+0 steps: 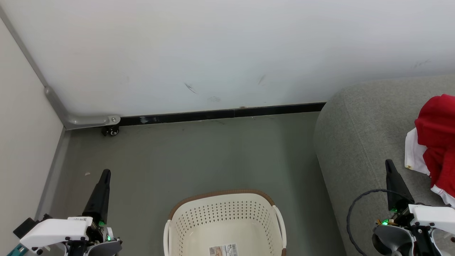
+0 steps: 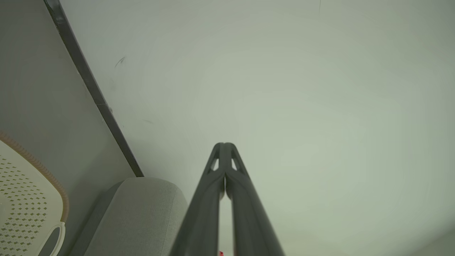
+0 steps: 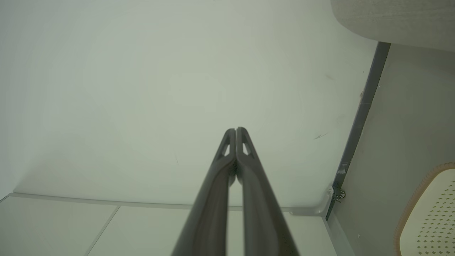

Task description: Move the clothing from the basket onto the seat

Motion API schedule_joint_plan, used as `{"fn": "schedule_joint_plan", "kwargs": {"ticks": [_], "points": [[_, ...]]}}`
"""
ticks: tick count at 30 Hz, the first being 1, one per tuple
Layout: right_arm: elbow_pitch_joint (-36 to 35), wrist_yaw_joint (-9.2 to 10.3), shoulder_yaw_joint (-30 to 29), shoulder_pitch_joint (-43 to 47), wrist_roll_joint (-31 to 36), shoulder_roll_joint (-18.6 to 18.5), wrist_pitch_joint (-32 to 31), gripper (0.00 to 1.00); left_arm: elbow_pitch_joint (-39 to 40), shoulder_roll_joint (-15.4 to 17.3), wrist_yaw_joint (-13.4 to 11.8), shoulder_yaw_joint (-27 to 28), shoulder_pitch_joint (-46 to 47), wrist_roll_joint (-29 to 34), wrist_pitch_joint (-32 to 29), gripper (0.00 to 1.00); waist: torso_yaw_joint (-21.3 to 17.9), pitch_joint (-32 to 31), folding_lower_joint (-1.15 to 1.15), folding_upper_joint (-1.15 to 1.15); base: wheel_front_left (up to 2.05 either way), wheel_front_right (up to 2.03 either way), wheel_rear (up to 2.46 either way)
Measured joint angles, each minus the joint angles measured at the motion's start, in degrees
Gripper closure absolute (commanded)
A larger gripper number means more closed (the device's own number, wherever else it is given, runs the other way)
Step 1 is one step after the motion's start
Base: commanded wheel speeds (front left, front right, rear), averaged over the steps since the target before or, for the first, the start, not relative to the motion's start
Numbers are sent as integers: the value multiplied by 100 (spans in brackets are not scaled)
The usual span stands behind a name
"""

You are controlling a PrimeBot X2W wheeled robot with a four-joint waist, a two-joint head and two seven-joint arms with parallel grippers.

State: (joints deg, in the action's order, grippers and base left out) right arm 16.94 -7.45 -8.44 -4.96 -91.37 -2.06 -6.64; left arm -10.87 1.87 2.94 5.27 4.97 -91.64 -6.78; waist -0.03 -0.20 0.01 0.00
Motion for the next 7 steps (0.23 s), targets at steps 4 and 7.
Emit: {"fn": "schedule_joint_plan", "kwargs": {"ticks": [4, 7], "points": [[0, 0, 1, 0, 0, 0, 0, 100, 3, 0, 0, -1, -1, 0, 0, 100, 0, 0, 0, 0, 0, 0, 0], [0, 0, 1, 0, 0, 0, 0, 100, 8, 0, 0, -1, -2, 0, 0, 100, 0, 0, 0, 0, 0, 0, 0]]}}
